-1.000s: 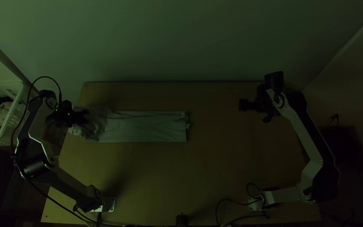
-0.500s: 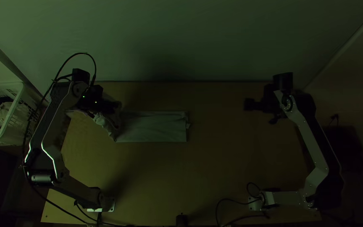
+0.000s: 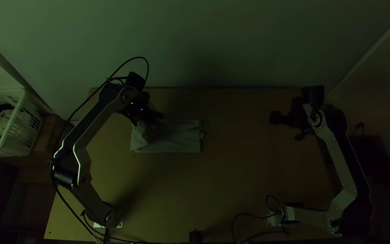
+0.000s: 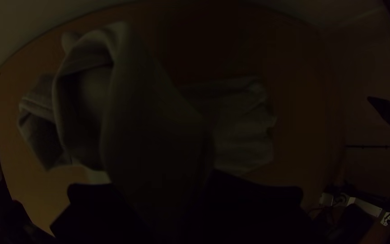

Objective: Fold the t-shirt

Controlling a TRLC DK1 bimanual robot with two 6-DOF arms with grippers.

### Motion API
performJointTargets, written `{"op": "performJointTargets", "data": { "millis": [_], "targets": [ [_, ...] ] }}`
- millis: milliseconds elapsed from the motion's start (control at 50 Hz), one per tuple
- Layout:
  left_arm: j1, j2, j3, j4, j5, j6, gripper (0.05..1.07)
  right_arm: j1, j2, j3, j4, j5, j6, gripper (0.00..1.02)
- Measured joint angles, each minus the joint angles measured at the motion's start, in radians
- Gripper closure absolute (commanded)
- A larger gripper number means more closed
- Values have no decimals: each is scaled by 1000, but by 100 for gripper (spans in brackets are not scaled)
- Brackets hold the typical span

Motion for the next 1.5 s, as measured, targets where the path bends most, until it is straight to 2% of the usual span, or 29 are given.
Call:
{"op": "performJointTargets", "data": {
  "millis": [400,420,440,460,500,520,540,700,1000,1260,1500],
  "targets": [
    [-205,248,148,-1,-26,-42,103,-32,-46,-89,26,0,-7,3],
    [-215,261,157,-2,-26,-42,96,-31,-47,-93,27,0,-7,3],
    [-225,273,169,-4,-26,-43,82,-32,-48,-97,28,0,-7,3],
    [-236,286,185,-6,-26,-43,64,-32,-48,-103,31,0,-7,3],
    [-254,317,217,-7,-26,-45,15,-32,-49,-115,38,0,-7,3],
    [-262,331,236,-7,-26,-46,7,-32,-49,-122,41,0,-7,3],
    [-270,343,254,-7,-26,-47,10,-31,-50,-127,43,0,-7,3],
    [-318,443,397,29,-26,-69,10,-30,-57,-174,50,0,-7,3],
    [-328,450,428,50,-26,-87,10,-26,-83,-205,80,0,-7,3],
    [-313,381,428,-29,-26,-85,10,14,-83,-205,97,0,-7,3],
    [-256,275,422,-34,-25,-74,10,34,-83,-175,116,0,-7,3]
  ]
}}
